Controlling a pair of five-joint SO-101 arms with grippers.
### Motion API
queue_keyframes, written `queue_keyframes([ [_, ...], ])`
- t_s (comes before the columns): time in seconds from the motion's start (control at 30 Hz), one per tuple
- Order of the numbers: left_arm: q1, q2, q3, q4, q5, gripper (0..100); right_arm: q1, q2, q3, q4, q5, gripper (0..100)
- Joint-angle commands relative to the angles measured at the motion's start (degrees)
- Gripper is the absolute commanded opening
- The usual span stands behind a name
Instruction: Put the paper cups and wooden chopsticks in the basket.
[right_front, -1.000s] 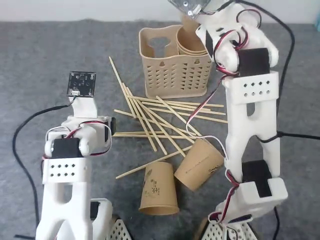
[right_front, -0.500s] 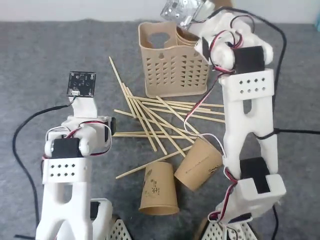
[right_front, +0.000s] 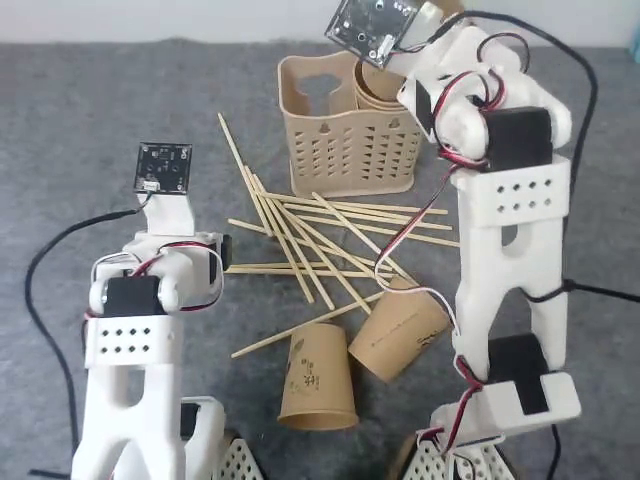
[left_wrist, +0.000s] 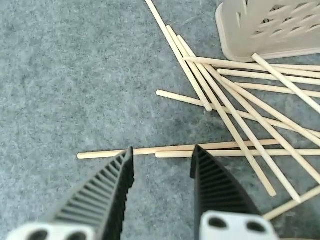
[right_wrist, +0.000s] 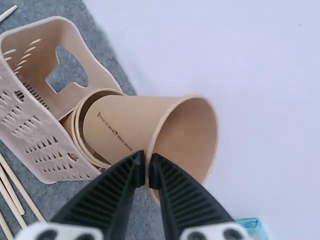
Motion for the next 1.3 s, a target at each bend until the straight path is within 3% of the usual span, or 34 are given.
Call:
queue_keyframes([
  [0.0, 0.18, -1.76, -0.31, -1.32, -0.09, 18, -1.27, -3.12, -2.55, -0.13, 0.88, 0.9],
  [0.53, 0.18, -1.76, -0.31, -1.23, -0.09, 18, -2.33, 5.23, -2.55, -0.04, 3.16, 1.3],
  [0.67, 0.18, -1.76, -0.31, -1.23, -0.18, 18, -3.47, 6.11, -2.46, 0.48, 2.9, 9.1],
  [0.83, 0.18, -1.76, -0.22, -1.23, -0.35, 18, -3.91, 1.54, -3.25, 0.48, -2.73, 22.8],
  [0.93, 1.14, -1.76, 0.48, -1.32, -0.88, 18, -4.88, -4.18, -3.43, 1.63, -4.92, 19.5],
  [1.07, 2.64, -1.76, 0.22, 0.79, -3.96, 18, -5.76, -12.62, -3.43, 9.01, -13.19, 15.8],
  [1.27, 5.98, -2.2, -5.32, 13.54, -10.73, 18, -5.67, -20.79, -3.16, 25.89, -26.46, 15.6],
])
